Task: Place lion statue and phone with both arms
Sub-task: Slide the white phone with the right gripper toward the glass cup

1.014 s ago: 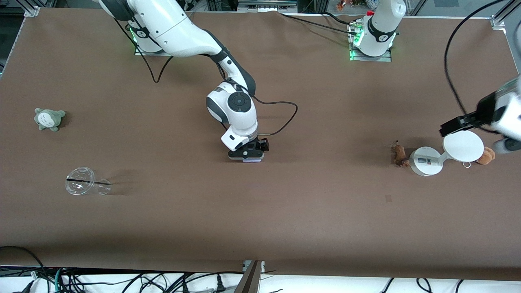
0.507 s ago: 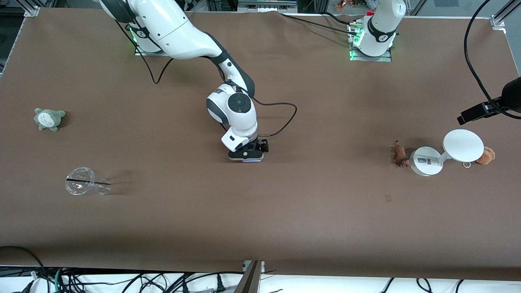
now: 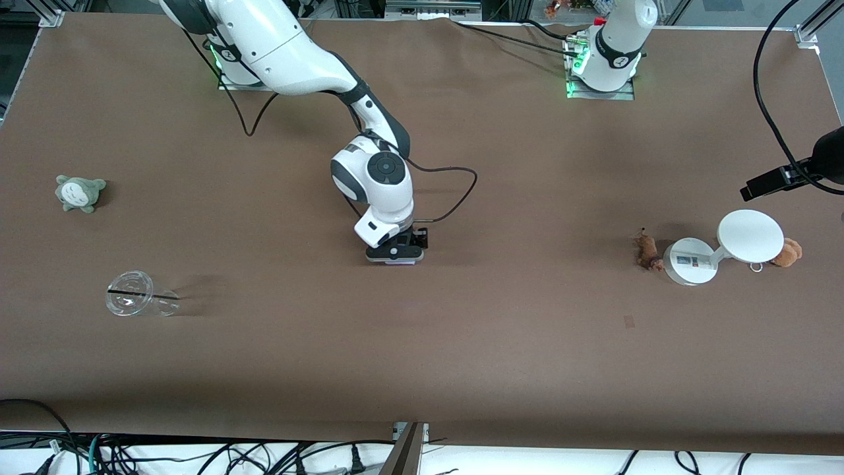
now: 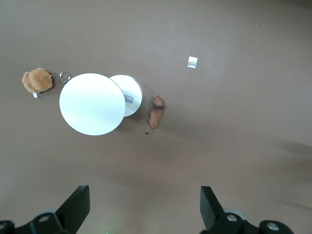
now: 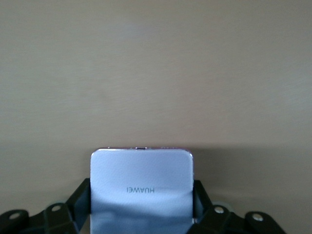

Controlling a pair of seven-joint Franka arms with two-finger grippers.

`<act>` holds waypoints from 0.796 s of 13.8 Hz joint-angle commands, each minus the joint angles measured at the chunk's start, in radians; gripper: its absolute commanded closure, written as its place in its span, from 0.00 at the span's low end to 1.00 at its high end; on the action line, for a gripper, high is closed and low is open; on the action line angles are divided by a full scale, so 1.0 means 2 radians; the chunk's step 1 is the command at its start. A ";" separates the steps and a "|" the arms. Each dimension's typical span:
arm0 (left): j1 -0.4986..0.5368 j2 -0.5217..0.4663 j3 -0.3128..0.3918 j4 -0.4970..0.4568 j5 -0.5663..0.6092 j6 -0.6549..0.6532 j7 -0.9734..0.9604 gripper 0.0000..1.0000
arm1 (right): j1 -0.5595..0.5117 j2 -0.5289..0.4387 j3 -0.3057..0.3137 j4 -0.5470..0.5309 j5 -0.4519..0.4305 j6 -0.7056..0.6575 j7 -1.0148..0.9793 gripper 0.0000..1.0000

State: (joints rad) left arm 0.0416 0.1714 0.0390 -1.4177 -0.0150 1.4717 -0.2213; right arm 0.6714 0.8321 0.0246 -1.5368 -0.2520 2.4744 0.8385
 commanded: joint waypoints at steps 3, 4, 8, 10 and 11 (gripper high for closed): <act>0.005 0.003 0.000 0.009 -0.010 -0.010 0.012 0.00 | -0.034 -0.063 -0.017 -0.021 -0.002 -0.085 -0.095 0.61; 0.005 0.003 -0.001 0.009 -0.010 -0.010 0.012 0.00 | -0.048 -0.073 -0.017 -0.028 -0.002 -0.091 -0.117 0.60; 0.005 0.004 0.000 0.009 -0.010 -0.010 0.012 0.00 | -0.125 -0.115 -0.017 -0.082 0.057 -0.087 -0.242 0.59; 0.005 0.003 0.000 0.009 -0.011 -0.010 0.012 0.00 | -0.158 -0.118 -0.018 -0.093 0.097 -0.084 -0.265 0.59; 0.005 0.003 0.000 0.009 -0.011 -0.010 0.012 0.00 | -0.172 -0.118 -0.018 -0.095 0.099 -0.079 -0.266 0.59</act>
State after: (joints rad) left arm 0.0429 0.1733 0.0394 -1.4177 -0.0150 1.4715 -0.2209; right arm 0.3751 0.6354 -0.0274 -1.6733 -0.0880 2.2949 0.3305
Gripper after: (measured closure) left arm 0.000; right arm 0.154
